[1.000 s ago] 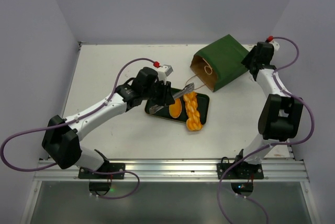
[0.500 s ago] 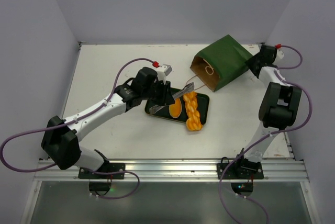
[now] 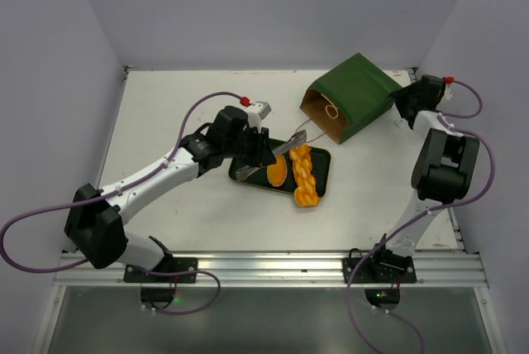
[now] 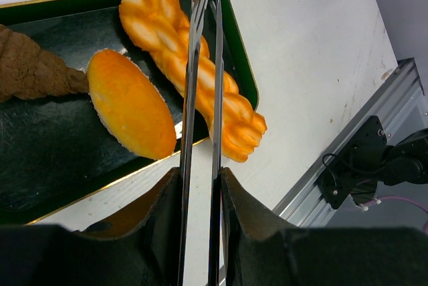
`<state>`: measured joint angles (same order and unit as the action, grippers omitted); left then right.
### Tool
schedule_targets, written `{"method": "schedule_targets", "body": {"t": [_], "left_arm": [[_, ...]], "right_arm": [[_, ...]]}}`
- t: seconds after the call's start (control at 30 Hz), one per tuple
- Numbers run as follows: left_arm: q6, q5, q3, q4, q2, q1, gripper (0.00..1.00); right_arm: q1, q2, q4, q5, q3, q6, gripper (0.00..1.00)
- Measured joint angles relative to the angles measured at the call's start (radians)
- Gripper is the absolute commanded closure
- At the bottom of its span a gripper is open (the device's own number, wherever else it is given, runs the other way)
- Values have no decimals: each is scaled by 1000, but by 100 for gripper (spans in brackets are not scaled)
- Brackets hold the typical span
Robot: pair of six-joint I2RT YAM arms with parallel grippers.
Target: Take the fake bread out of the paper bag
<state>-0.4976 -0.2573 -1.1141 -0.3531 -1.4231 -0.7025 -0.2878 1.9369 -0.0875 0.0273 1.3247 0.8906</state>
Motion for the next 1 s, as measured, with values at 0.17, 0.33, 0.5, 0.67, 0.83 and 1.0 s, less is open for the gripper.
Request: {"method": "schedule_targets", "body": {"t": [0.17,0.33,0.5,0.67,0.83,1.0], "left_arm": [[0,0,0,0,1,0,69],[-8,0,0,0,2,0,69],[-16,0,0,0,2,0,69],[-16,0,0,0,2,0,69],[-18,0,22,16,2,0,69],[-19,-1,59,23,0,0,70]], "right_arm": [[-9,3,-19,21,-1,32,55],[-8,39,-43,43,21,49,68],[-9,64,-76,57,35,67,80],[-12,73,-105,87,35,85,100],[-24,72,-211,135,-23,127,100],[-42,64,-336,180,-101,148,100]]}}
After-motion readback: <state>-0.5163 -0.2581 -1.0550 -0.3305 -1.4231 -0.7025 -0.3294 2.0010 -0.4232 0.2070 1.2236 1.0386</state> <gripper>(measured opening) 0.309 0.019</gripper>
